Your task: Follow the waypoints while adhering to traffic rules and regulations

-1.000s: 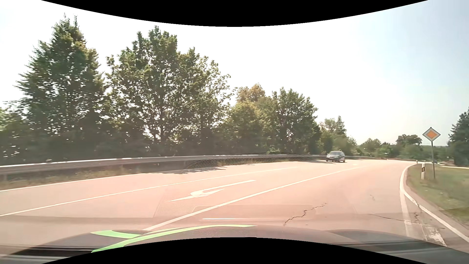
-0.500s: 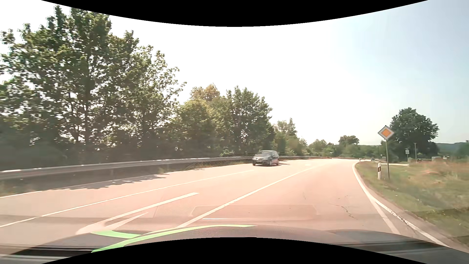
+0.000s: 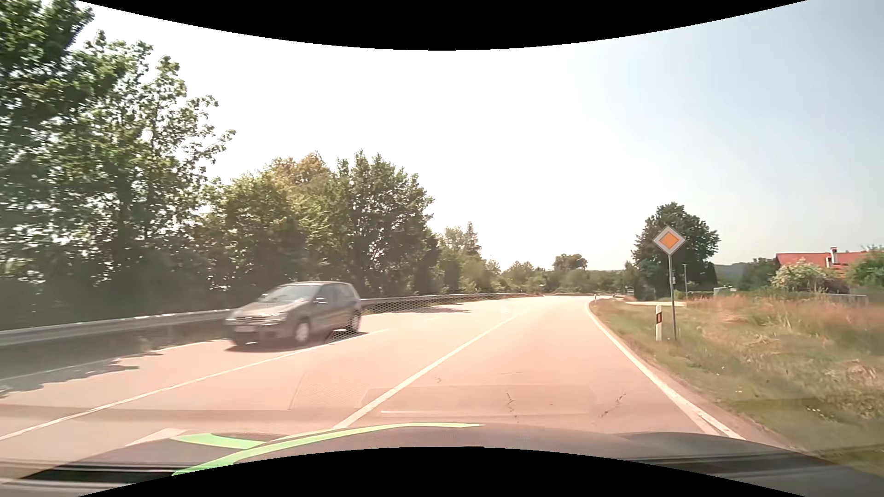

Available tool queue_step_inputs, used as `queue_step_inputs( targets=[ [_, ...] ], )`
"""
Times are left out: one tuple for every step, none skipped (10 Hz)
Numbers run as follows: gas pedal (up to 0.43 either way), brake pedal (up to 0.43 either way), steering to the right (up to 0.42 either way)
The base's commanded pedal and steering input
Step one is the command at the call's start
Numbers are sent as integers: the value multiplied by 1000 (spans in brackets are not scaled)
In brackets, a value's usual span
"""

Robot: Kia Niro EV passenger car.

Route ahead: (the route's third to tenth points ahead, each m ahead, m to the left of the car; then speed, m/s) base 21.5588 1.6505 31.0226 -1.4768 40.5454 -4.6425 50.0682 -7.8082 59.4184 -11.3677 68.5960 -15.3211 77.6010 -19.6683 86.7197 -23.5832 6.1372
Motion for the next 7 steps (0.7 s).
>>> queue_step_inputs(
  targets=[
    [268,0,201],
    [280,0,175],
    [280,0,154],
    [280,0,138],
    [280,0,123],
    [280,0,113],
    [280,0,108]
  ],
)
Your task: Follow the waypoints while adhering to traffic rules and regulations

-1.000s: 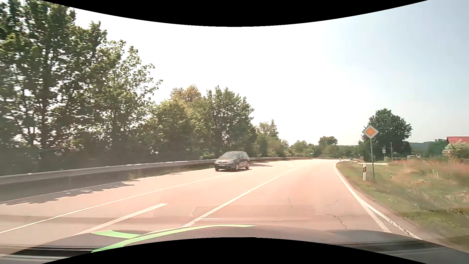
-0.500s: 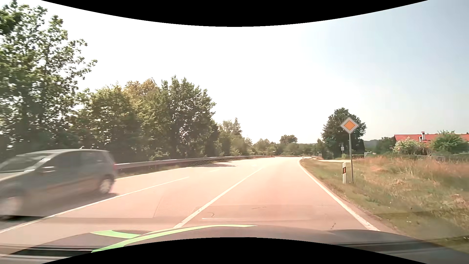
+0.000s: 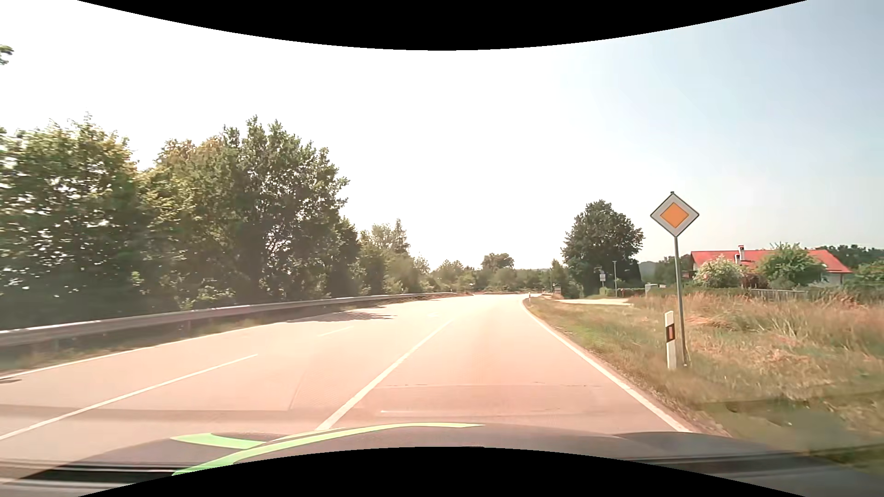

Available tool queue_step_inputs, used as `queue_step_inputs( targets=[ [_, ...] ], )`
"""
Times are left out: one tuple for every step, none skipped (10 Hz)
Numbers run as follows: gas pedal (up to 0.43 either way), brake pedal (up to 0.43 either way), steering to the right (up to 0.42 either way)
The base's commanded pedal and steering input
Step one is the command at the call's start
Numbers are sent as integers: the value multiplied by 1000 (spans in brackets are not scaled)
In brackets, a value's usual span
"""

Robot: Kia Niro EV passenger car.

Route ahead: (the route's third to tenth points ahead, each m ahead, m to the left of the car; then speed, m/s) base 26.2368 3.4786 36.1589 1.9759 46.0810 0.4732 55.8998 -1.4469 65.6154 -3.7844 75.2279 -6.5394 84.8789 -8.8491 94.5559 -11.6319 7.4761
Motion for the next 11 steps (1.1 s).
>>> queue_step_inputs(
  targets=[
    [280,0,102],
    [280,0,93],
    [280,0,81],
    [280,0,72],
    [280,0,59],
    [280,0,47],
    [280,0,40],
    [280,0,33],
    [280,0,28],
    [280,0,19],
    [280,0,6]
  ],
)
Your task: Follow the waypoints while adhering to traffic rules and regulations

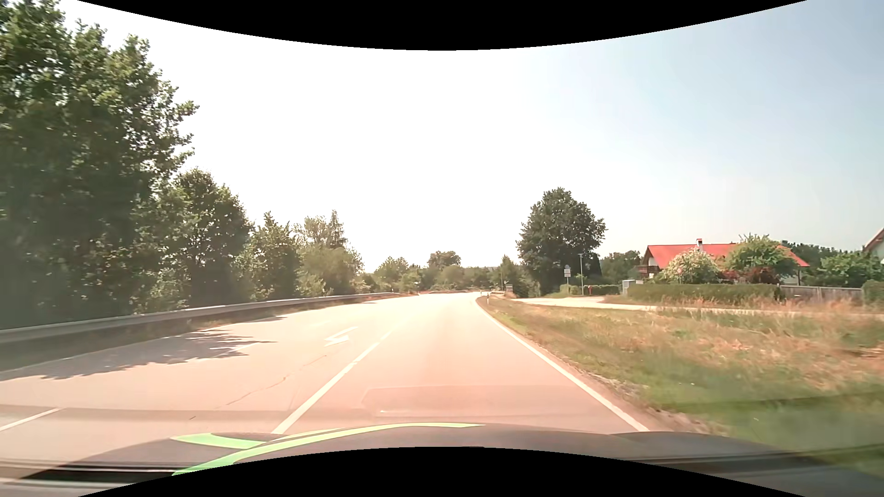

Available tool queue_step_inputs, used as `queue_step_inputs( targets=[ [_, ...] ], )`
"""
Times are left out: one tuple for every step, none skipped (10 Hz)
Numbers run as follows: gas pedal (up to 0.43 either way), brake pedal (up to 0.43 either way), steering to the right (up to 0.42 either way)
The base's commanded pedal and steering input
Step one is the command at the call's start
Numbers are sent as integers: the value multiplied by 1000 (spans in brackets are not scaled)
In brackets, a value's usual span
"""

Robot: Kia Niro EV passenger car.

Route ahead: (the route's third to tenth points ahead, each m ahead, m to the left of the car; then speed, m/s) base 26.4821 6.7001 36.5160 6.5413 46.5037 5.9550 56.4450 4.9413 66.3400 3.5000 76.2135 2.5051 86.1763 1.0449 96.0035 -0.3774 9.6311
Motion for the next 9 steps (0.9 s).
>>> queue_step_inputs(
  targets=[
    [280,0,1],
    [280,0,0],
    [280,0,0],
    [280,0,0],
    [280,0,0],
    [280,0,0],
    [280,0,0],
    [280,0,0],
    [280,0,0]
  ],
)
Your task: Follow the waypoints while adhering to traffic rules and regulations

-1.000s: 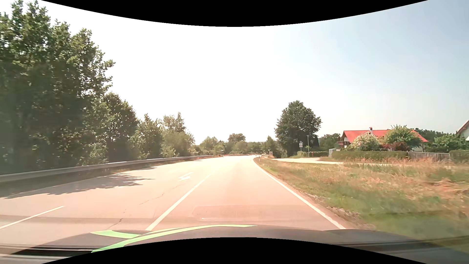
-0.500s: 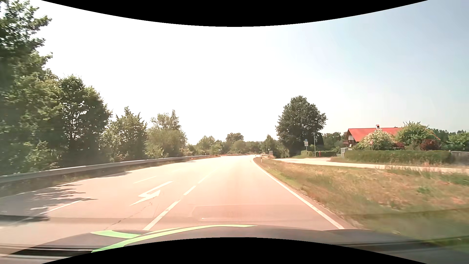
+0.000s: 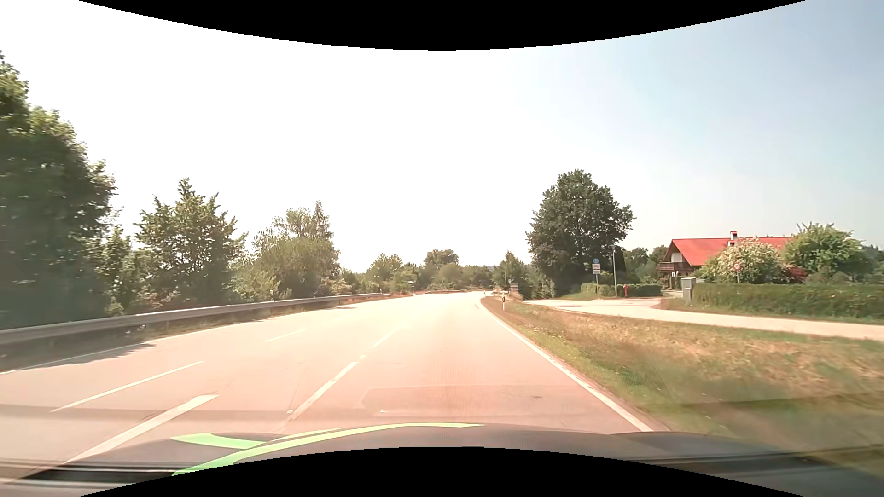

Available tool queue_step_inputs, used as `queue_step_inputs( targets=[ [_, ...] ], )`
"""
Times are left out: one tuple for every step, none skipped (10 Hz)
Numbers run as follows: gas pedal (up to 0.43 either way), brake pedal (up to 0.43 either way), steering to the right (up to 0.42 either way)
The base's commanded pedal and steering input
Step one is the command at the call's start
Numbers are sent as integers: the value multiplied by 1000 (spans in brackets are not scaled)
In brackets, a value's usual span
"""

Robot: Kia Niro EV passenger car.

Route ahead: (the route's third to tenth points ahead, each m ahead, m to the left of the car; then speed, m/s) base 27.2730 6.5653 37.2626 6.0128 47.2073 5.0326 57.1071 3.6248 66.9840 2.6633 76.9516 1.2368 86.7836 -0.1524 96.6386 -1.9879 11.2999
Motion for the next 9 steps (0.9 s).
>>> queue_step_inputs(
  targets=[
    [280,0,0],
    [268,0,1],
    [268,0,2],
    [268,0,5],
    [268,0,4],
    [268,0,4],
    [268,0,6],
    [268,0,6],
    [268,0,7]
  ],
)
